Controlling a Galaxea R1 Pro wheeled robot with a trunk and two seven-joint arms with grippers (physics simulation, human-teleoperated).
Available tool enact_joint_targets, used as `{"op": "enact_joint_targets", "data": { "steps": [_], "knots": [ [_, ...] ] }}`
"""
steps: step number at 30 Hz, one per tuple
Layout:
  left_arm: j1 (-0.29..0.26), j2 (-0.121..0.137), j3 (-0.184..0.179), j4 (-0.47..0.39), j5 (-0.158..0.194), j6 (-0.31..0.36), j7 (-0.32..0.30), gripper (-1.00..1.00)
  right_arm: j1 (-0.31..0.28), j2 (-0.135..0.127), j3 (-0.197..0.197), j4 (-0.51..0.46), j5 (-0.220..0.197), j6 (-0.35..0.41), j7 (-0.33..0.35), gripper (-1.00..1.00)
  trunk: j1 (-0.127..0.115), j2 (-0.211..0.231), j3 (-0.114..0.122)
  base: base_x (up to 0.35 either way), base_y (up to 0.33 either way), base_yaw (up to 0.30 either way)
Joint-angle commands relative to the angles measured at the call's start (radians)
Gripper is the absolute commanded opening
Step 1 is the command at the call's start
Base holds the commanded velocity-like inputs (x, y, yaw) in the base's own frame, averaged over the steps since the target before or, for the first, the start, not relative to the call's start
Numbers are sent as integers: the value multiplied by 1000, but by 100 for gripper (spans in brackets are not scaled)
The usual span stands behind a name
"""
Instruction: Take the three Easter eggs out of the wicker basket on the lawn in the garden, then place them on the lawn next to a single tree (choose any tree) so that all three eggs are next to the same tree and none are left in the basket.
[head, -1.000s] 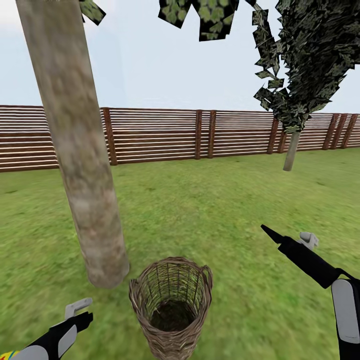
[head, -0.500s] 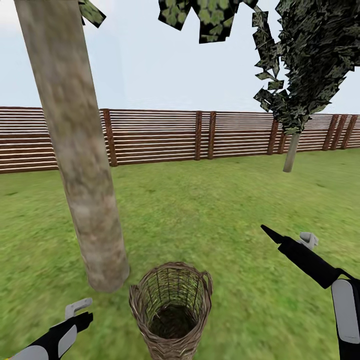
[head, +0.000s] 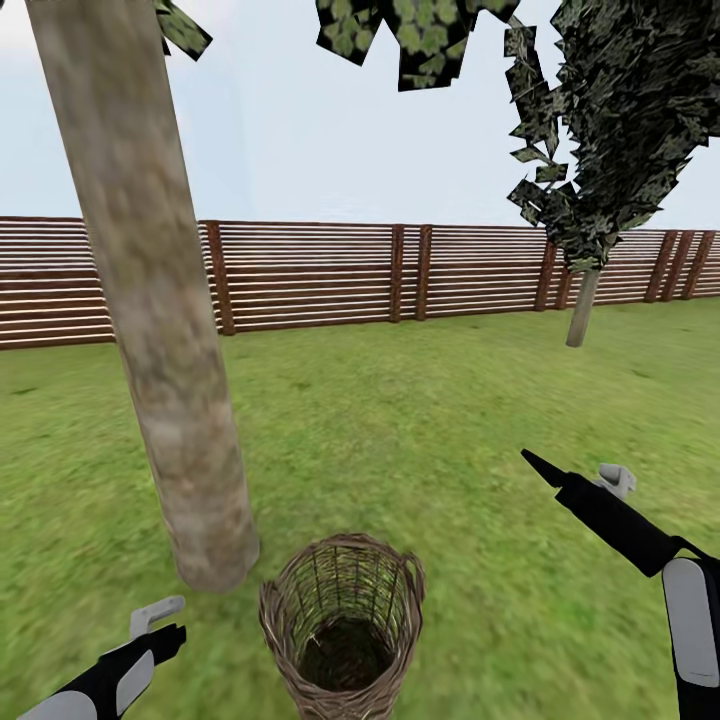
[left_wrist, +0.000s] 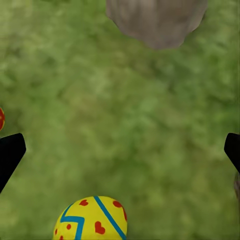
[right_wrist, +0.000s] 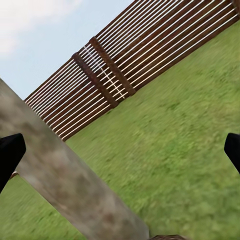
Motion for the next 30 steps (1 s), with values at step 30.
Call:
{"op": "enact_joint_targets", "data": {
  "steps": [30],
  "knots": [
    [1, 0, 7, 0, -2, 4, 2, 100, -1, 1, 25, 0, -3, 6, 1, 100, -115, 210, 93, 0, 0, 0]
  ]
}}
